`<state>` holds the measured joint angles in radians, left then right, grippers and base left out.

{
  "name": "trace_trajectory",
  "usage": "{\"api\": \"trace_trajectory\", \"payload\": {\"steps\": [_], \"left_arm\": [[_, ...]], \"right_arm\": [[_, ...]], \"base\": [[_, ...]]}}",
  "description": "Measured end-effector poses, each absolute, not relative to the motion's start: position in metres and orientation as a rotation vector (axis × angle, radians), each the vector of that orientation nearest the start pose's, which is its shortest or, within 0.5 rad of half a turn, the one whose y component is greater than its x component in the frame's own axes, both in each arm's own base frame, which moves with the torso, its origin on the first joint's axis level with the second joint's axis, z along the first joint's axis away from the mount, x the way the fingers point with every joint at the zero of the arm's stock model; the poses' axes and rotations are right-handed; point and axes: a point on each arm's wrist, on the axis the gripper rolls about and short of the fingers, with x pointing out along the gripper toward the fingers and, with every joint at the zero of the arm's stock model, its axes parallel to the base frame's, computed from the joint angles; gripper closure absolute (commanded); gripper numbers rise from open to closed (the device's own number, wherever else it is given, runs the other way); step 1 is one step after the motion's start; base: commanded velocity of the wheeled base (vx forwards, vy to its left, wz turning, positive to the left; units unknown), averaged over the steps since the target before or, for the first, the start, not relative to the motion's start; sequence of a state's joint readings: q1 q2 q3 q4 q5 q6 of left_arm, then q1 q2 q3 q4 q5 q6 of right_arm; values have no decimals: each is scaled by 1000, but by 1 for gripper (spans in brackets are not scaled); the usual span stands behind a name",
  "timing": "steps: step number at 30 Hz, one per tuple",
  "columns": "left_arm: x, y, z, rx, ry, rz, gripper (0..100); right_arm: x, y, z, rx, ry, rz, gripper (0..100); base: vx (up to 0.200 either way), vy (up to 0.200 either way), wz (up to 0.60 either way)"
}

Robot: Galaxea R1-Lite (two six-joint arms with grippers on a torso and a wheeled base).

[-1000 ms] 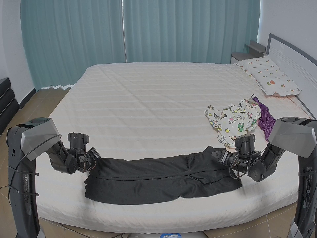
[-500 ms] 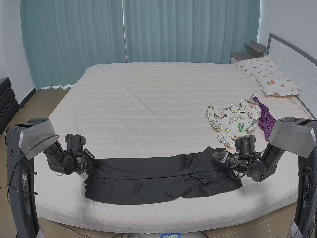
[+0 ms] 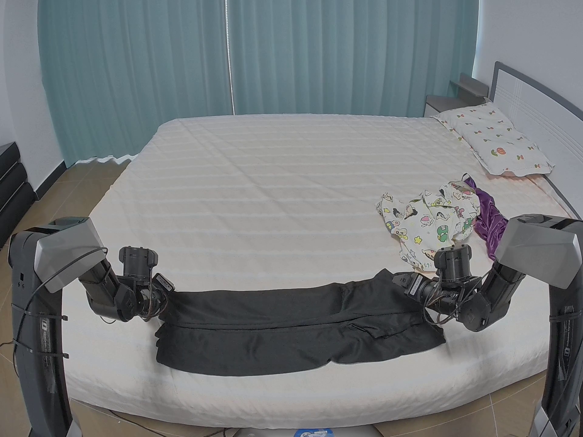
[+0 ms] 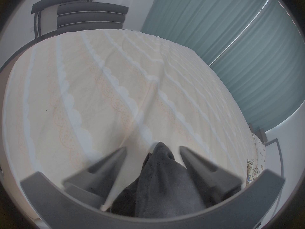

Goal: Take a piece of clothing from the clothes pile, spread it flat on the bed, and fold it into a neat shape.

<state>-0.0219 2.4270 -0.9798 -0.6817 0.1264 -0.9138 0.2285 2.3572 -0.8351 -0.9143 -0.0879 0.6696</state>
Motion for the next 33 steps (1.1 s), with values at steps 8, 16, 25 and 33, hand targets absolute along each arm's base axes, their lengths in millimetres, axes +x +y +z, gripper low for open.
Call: {"api": "trace_trajectory", "payload": {"steps": [8, 16, 25, 33], "left_arm": [[397, 4, -20, -989, 671, 367, 0], [394, 12, -7, -1031, 659, 354, 0], [393, 12, -4, -1031, 653, 352, 0], [393, 12, -4, -1028, 653, 350, 0]], "right_arm": [[390, 74, -11, 613, 607, 37, 0], [411, 79, -25, 619, 587, 85, 0], [415, 87, -43, 613, 612, 98, 100], [413, 85, -48, 608, 627, 80, 100]], "base": [[0, 0, 0], [0, 0, 0], [0, 0, 0], [0, 0, 0]]}}
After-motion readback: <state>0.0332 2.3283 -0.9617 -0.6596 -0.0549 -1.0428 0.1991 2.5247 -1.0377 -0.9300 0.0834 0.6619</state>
